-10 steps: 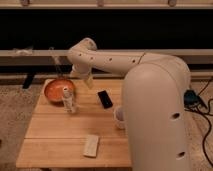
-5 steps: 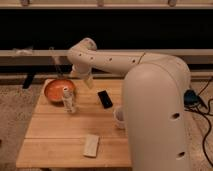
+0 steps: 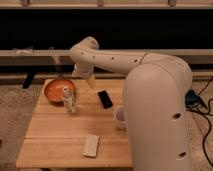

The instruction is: Place the pepper in the ceramic bowl

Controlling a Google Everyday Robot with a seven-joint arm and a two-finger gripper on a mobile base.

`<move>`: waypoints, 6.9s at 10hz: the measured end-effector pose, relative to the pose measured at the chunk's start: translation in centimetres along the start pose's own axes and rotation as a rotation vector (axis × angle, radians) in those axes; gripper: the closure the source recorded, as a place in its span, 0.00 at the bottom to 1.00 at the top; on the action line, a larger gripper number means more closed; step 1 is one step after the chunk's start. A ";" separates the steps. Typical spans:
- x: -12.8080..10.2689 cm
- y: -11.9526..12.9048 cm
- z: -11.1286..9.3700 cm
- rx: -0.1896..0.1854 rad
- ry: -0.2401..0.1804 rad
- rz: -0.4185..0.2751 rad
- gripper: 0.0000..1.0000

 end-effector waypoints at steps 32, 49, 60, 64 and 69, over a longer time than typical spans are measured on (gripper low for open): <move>-12.2 50.7 -4.1 -0.427 0.335 1.318 0.20; -8.6 47.7 4.8 -0.308 0.169 1.426 0.76; 4.2 41.9 -9.4 -0.261 0.369 1.175 1.00; 8.3 32.4 -8.6 -0.176 0.396 0.907 1.00; 10.8 20.4 -5.2 -0.093 0.331 0.642 1.00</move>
